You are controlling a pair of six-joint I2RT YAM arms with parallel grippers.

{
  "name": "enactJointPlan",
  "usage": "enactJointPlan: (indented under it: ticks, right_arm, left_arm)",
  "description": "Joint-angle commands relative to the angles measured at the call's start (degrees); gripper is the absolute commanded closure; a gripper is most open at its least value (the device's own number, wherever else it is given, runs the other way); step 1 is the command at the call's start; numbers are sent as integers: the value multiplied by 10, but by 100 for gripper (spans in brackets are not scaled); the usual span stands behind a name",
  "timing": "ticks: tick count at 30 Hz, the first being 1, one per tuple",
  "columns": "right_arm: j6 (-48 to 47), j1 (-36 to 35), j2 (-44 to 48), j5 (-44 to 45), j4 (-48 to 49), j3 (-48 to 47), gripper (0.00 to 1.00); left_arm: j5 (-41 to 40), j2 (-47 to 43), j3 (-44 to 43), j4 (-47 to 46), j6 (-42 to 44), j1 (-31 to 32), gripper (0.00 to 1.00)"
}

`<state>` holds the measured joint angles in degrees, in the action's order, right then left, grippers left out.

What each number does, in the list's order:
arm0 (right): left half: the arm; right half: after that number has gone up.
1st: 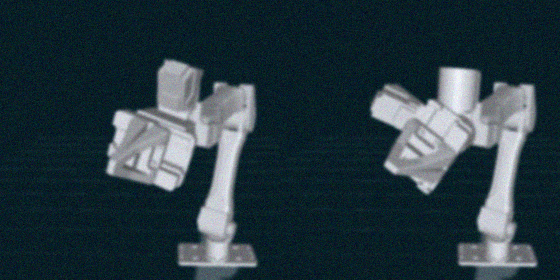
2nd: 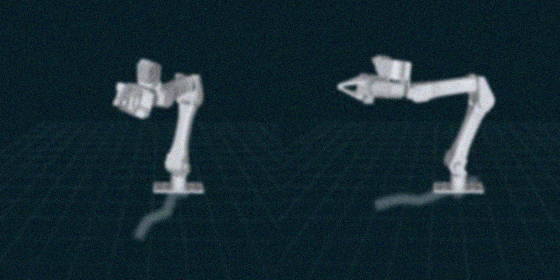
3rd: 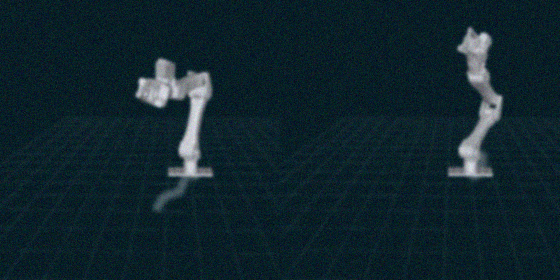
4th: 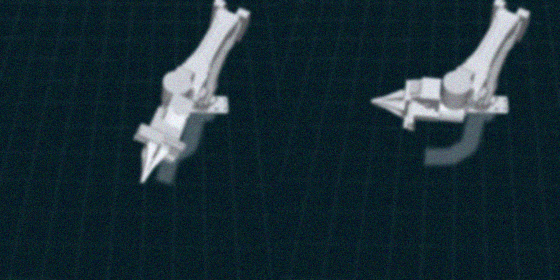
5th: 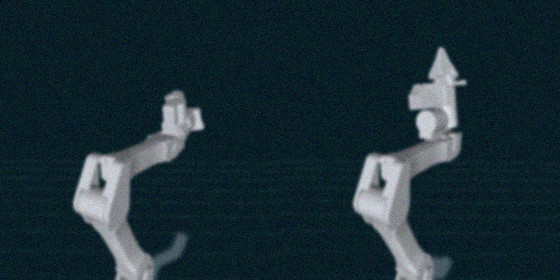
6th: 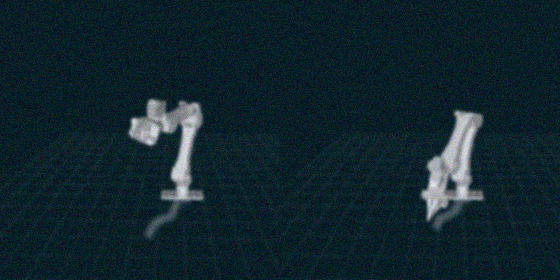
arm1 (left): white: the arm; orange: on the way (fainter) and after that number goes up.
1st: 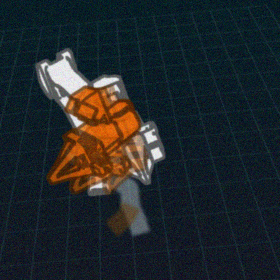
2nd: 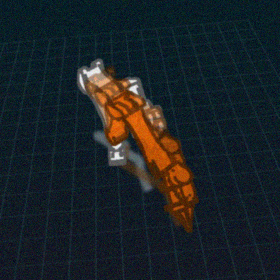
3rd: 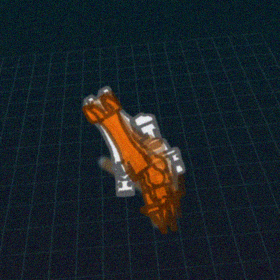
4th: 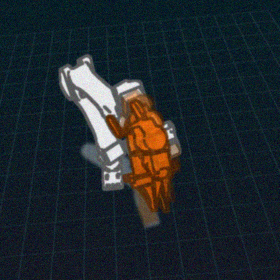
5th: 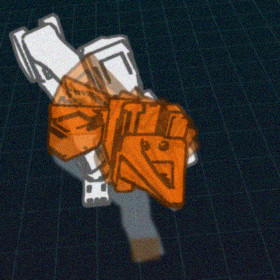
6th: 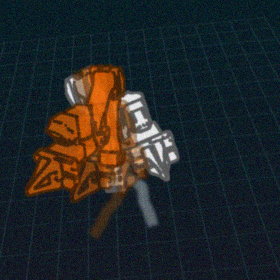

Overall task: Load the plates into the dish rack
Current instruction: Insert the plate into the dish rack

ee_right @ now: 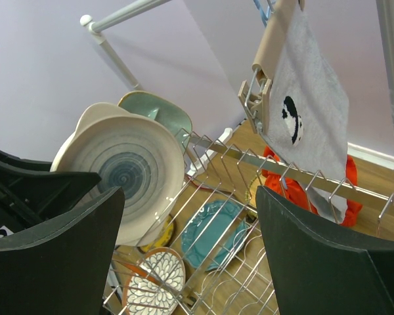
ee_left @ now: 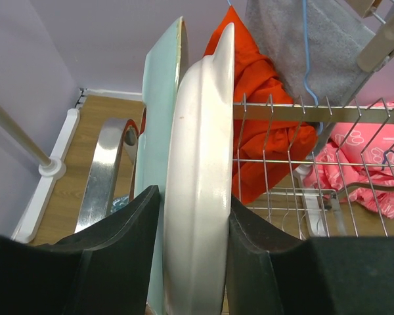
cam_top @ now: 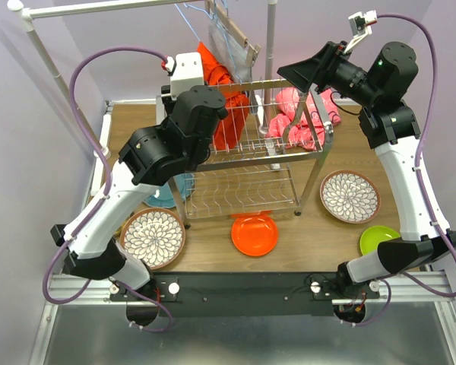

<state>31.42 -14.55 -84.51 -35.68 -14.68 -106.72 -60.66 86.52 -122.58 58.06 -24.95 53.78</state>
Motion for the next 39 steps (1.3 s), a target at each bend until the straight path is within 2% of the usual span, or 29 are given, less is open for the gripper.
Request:
enactJointPlan:
  ticks: [1, 4, 9, 16, 22, 39]
  right_arm:
    - [-5, -3, 14, 5, -2, 4, 10]
    - [-4, -3, 12, 6, -2, 3, 10]
    - [-4, -3, 12, 4, -2, 3, 10]
    - [-7, -3, 11, 8, -2, 2, 10]
    - [-7, -3, 12, 8, -3, 5, 10]
    - [-17, -2, 18, 8, -2, 11, 10]
  left_arm:
    - [3, -39, 13, -2, 2, -12, 54]
    - [20, -48, 22, -18, 11, -12, 54]
    - [41, -47, 16, -39, 30, -12, 39]
    - [55, -35, 0, -55, 47, -12, 34]
    - [49, -42, -23, -58, 52, -12, 22]
    - [124, -94, 9, -139, 85, -12, 19]
